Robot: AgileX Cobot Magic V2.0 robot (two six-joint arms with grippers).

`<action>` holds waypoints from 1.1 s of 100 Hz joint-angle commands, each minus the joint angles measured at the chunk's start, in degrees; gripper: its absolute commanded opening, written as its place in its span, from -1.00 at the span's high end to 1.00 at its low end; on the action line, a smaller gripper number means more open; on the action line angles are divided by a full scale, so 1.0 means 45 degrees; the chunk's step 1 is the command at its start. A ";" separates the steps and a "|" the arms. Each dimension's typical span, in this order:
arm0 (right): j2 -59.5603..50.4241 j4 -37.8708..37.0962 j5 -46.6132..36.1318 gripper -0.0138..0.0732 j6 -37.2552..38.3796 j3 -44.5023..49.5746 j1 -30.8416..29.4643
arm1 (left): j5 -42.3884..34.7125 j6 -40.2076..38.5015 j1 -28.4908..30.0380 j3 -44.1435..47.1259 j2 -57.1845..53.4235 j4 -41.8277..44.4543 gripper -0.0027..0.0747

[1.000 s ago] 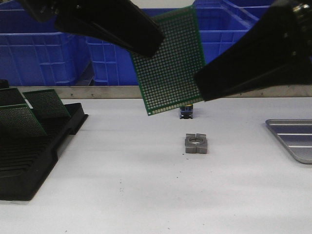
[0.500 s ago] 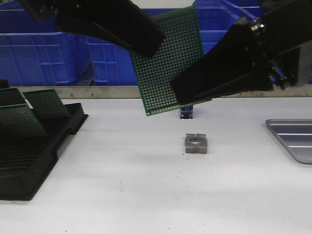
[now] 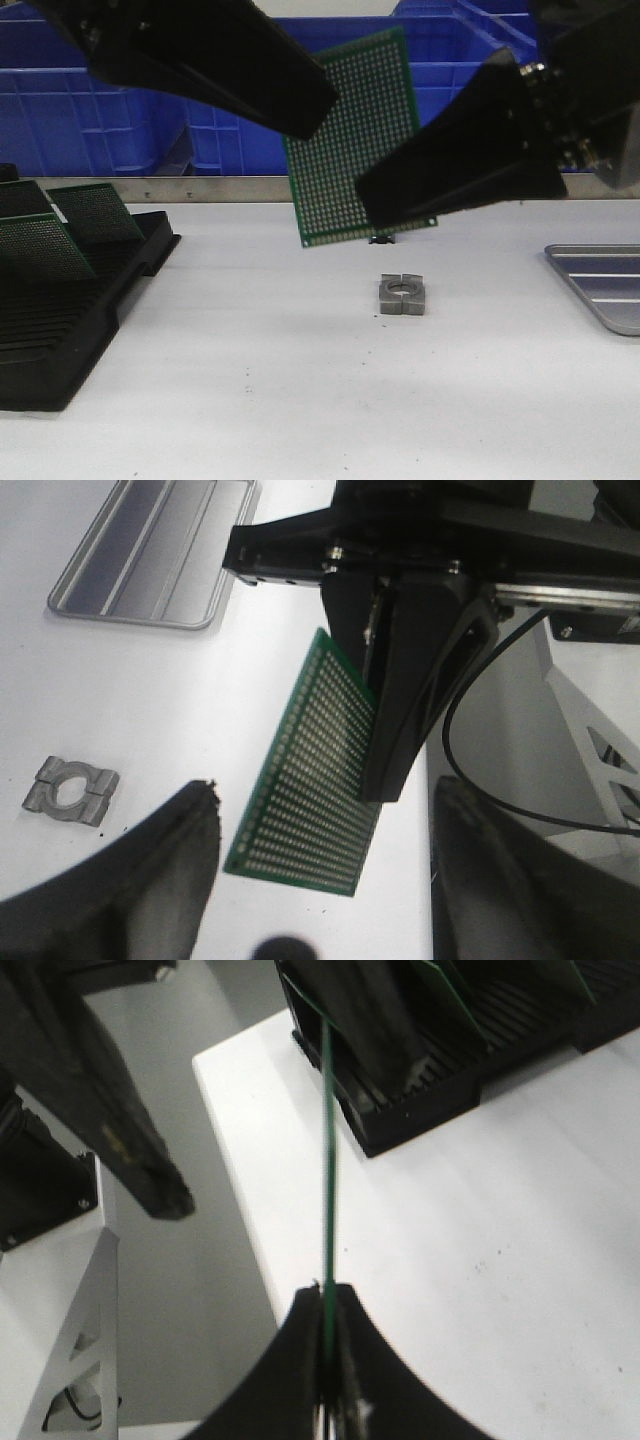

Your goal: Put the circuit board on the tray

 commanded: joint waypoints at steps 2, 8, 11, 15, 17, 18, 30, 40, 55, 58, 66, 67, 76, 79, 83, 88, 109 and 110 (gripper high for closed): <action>-0.0211 -0.0700 0.0015 0.83 0.0873 -0.0343 -0.0138 | -0.0355 -0.0114 -0.0063 -0.0364 -0.0360 -0.0263 -0.33; -0.0211 -0.1320 -0.0399 0.83 0.2077 -0.0343 -0.0265 | -0.0586 -0.0114 -0.0063 -0.0364 -0.0360 -0.0252 -0.33; -0.0211 -0.1530 -0.0656 0.83 0.2671 -0.0343 -0.0382 | -0.0612 -0.0114 -0.0063 -0.0364 -0.0360 -0.0252 -0.33; -0.0211 -0.1688 -0.0907 0.83 0.3546 -0.0343 -0.0535 | -0.0709 -0.0114 -0.0063 -0.0364 -0.0360 -0.0252 -0.33; -0.0211 -0.1760 -0.1015 0.83 0.3946 -0.0343 -0.0637 | -0.0746 -0.0114 -0.0063 -0.0364 -0.0360 -0.0252 -0.33; -0.0211 -0.1801 -0.1093 0.83 0.4074 -0.0343 -0.0713 | -0.0792 -0.0114 -0.0063 -0.0364 -0.0360 -0.0252 -0.33; -0.0211 -0.1999 -0.1482 0.83 0.5879 -0.0343 -0.1616 | -0.1011 -0.0114 -0.0063 -0.0364 -0.0360 -0.0252 -0.33; -0.0211 -0.1999 -0.1867 0.83 0.6545 -0.0343 -0.2563 | -0.0908 -0.0114 -0.0063 -0.0364 -0.0360 -0.0252 -0.32; -0.0195 -0.1988 -0.3711 0.83 0.6770 -0.0343 -0.4197 | -0.0771 -0.0114 -0.0063 -0.0364 -0.0360 -0.0252 -0.32; -0.0167 -0.1988 -0.4177 0.83 0.6763 -0.0343 -0.4572 | -0.0771 -0.0114 -0.0063 -0.0364 -0.0360 -0.0252 -0.32; -0.0014 -0.1988 -0.5046 0.83 0.6763 -0.0355 -0.5312 | -0.0771 -0.0114 -0.0063 -0.0364 -0.0360 -0.0275 -0.32; 0.0036 -0.1988 -0.5196 0.83 0.6763 -0.0369 -0.5372 | -0.0771 -0.0114 -0.0063 -0.0364 -0.0360 -0.0276 -0.32; 0.0437 -0.1988 -0.6523 0.83 0.6763 -0.0368 -0.5991 | -0.0524 -0.0114 -0.0063 -0.0364 -0.0360 -0.0363 -0.32; 0.0577 -0.1988 -0.6967 0.83 0.6763 -0.0368 -0.6100 | -0.0496 -0.0114 -0.0063 -0.0364 -0.0360 -0.0363 -0.32; 0.0776 -0.1988 -0.7451 0.83 0.6763 -0.0368 -0.6186 | -0.0459 -0.0114 -0.0063 -0.0364 -0.0360 -0.0363 -0.32; 0.1094 -0.1988 -0.8059 0.83 0.6763 -0.0368 -0.6246 | -0.0459 -0.0114 -0.0063 -0.0364 -0.0360 -0.0363 -0.32; 0.2215 -0.1988 -0.8635 0.83 0.6763 -0.0578 -0.6257 | -0.0459 -0.0114 -0.0063 -0.0364 -0.0360 -0.0363 -0.32; 0.2238 -0.1988 -0.8646 0.83 0.6763 -0.0613 -0.6257 | -0.0459 -0.0114 -0.0063 -0.0364 -0.0360 -0.0363 -0.32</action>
